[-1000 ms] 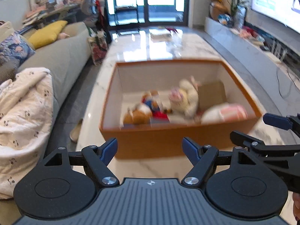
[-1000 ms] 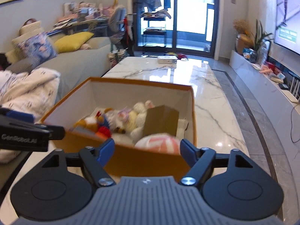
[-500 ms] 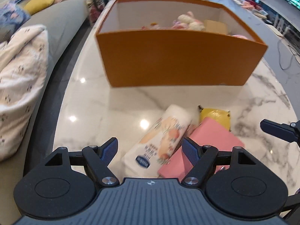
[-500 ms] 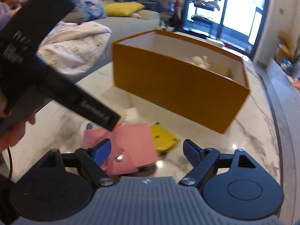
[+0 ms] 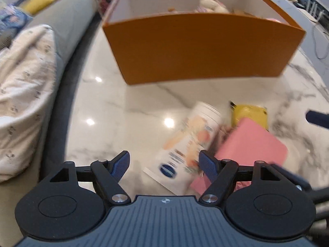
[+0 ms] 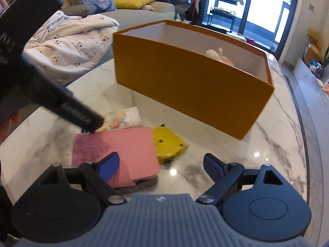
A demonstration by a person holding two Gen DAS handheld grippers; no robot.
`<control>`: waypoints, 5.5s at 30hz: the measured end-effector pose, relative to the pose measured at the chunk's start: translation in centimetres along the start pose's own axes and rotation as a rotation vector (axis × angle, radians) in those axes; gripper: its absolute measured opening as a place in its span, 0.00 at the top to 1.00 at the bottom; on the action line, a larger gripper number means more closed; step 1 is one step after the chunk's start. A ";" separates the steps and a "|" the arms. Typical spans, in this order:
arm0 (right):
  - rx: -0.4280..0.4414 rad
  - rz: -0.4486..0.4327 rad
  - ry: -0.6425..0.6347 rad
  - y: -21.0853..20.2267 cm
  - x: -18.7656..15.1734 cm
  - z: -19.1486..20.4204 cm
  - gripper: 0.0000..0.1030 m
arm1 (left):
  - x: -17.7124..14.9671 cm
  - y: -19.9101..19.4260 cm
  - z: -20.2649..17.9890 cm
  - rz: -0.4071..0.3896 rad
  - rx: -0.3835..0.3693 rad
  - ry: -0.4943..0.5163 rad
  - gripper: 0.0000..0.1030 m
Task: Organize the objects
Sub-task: 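Move the left tool to the white Vaseline bottle while the right tool approaches the pink wallet, then close the left gripper on the Vaseline bottle while the right gripper grasps the pink wallet, then lift the Vaseline bottle and pink wallet and carry both over the orange box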
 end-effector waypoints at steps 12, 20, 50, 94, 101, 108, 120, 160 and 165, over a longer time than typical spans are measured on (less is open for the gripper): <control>-0.017 0.022 0.086 -2.3 -1.2 -3.6 0.13 | -0.5 -1.1 -5.1 -0.043 -0.202 0.021 0.16; -0.012 0.078 0.113 -1.3 -3.6 -1.2 0.09 | -1.2 -0.2 -0.8 0.000 -0.168 -0.086 0.16; -0.042 0.128 0.064 -0.3 -6.1 -1.7 0.07 | 1.2 2.7 -2.9 -0.056 -0.042 0.174 0.10; -0.087 0.064 0.197 -1.0 -6.2 -2.8 0.17 | 0.7 0.1 -1.5 -0.061 -0.128 -0.027 0.45; -0.092 0.038 0.200 -2.1 -5.3 -2.9 0.17 | 0.8 -1.1 -1.2 -0.077 -0.151 -0.053 0.45; -0.093 0.033 0.207 -2.2 -5.0 -3.2 0.17 | 0.9 -1.9 -0.7 -0.095 -0.182 -0.092 0.45; -0.071 0.006 0.203 -3.0 -4.1 -2.5 0.17 | 1.0 -3.4 -0.2 -0.111 -0.210 -0.123 0.99; -0.044 0.033 0.202 -2.7 -4.2 -2.4 0.16 | -0.9 1.1 -4.2 -0.091 -0.074 -0.127 0.51; -0.044 0.030 0.204 -2.8 -4.2 -2.5 0.16 | -0.7 0.5 -3.9 -0.097 -0.068 -0.115 0.51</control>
Point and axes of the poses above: each gripper's, at about its wrist camera, not at the fingertips, and y roughly the way its jaws point, z to its left, x to its top, the point moved 7 cm from there along y, roughly the way its jaws point, and after that the axes turned 10 degrees about y, right-handed, at the moved point
